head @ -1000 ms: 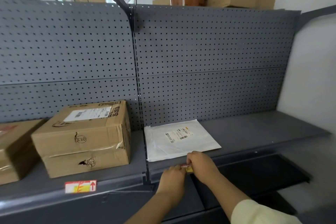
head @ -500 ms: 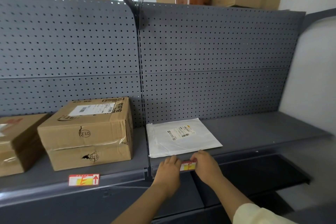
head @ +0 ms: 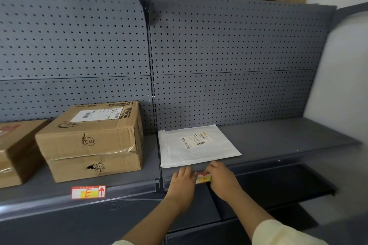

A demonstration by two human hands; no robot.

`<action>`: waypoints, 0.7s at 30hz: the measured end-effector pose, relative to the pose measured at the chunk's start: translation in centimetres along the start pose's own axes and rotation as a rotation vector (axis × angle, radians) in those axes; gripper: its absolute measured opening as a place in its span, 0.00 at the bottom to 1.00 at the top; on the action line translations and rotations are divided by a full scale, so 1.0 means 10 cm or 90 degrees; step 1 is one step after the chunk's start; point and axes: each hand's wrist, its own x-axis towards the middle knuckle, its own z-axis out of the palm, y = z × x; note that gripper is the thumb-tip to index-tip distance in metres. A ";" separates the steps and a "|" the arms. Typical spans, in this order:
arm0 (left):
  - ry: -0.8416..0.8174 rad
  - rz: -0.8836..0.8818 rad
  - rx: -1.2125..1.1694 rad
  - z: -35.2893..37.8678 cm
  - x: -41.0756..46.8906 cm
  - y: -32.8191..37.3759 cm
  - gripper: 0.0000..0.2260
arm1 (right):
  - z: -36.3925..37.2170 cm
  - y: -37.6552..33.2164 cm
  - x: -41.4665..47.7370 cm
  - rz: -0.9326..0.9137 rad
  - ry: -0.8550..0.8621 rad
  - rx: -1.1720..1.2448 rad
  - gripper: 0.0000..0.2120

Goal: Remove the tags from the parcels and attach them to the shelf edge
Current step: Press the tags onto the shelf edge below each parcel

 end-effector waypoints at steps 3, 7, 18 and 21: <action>-0.017 0.001 0.005 0.00 0.00 0.02 0.28 | 0.02 -0.02 -0.02 0.009 0.012 -0.012 0.17; -0.019 -0.010 -0.022 -0.01 -0.07 0.01 0.31 | 0.05 -0.14 -0.03 0.026 0.033 -0.057 0.15; 0.088 -0.241 -0.107 -0.08 -1.06 -1.01 0.22 | 0.50 -1.65 0.01 -0.236 0.089 -0.004 0.18; 0.132 -0.383 -0.146 -0.13 -1.34 -1.44 0.21 | 0.62 -2.04 0.02 -0.266 0.089 0.039 0.18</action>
